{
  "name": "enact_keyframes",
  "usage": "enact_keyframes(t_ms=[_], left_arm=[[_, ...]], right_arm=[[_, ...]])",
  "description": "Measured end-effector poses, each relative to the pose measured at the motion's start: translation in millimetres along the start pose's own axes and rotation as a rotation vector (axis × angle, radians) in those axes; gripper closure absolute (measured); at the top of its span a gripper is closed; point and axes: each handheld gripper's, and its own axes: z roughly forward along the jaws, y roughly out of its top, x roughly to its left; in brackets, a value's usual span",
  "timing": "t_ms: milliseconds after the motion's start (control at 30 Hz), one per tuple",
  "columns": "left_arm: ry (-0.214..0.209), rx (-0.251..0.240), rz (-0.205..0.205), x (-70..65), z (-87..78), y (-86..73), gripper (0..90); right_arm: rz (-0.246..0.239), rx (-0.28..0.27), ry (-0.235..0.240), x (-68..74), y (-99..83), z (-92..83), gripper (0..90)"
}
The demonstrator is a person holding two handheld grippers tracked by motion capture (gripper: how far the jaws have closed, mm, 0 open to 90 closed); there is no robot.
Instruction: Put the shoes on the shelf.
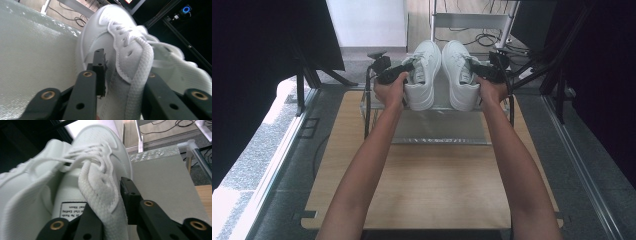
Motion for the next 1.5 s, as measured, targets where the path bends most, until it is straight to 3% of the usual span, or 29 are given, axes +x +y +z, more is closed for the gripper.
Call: enact_keyframes(t_ms=[133, 200, 267, 333, 400, 467, 500, 533, 667, 833, 900, 1033, 1100, 1267, 1500], left_arm=[[0.01, 0.018, -0.008, -3.1, 9.8, -3.0, 66.0], [0.01, 0.039, -0.001, -4.0, 13.9, -2.4, 63.2], [0.003, 0.053, 0.005, -6.0, 16.5, -2.2, 58.6], [0.002, 0.056, 0.041, -7.2, 16.2, -0.7, 57.1], [-0.043, 0.041, 0.05, -8.1, 12.3, 2.0, 53.6], [-0.064, 0.025, 0.051, -9.5, 8.6, 4.5, 52.6], [-0.076, 0.021, 0.06, -10.9, 5.3, 6.7, 49.5], [-0.08, 0.027, 0.094, -13.6, -1.0, 9.5, 48.9], [-0.089, 0.049, 0.146, -15.0, -19.6, 12.6, 48.2], [-0.089, 0.063, 0.209, -12.5, -46.3, 9.2, 60.9], [-0.095, 0.089, 0.212, -8.0, -53.7, 5.3, 65.6], [-0.075, 0.128, 0.268, 1.2, -66.8, -4.8, 80.4], [-0.062, 0.156, 0.307, 4.6, -69.2, -11.5, 83.6], [-0.045, 0.201, 0.339, 13.2, -64.8, -29.0, 86.4], [-0.047, 0.238, 0.315, 21.6, -49.8, -47.3, 89.1]], right_arm=[[-0.029, 0.023, -0.022, 9.7, -1.3, 8.1, 70.0], [-0.021, 0.039, -0.037, 11.3, -0.6, 11.8, 65.9], [-0.01, 0.04, -0.022, 8.8, 0.0, 13.1, 59.3], [-0.014, 0.032, 0.017, 7.0, 0.0, 12.9, 52.7], [-0.03, 0.01, 0.031, 5.1, 1.1, 9.7, 45.4], [-0.036, -0.008, 0.036, 4.3, 1.9, 6.7, 45.1], [-0.044, -0.024, 0.05, 3.3, 3.6, 2.2, 43.9], [-0.062, -0.058, 0.056, 3.5, 5.5, -7.1, 44.0], [-0.106, -0.082, 0.077, 4.2, 10.0, -27.4, 45.7], [-0.185, -0.103, 0.067, -2.4, 4.2, -54.0, 52.0], [-0.218, -0.11, 0.059, -7.3, -2.0, -62.8, 55.4], [-0.242, -0.085, 0.056, -21.9, -16.4, -72.3, 62.9], [-0.252, -0.071, 0.062, -28.6, -23.5, -73.8, 67.3], [-0.315, -0.009, 0.096, -35.4, -41.3, -67.3, 81.5], [-0.419, 0.065, 0.111, -25.2, -59.0, -50.8, 88.1]])
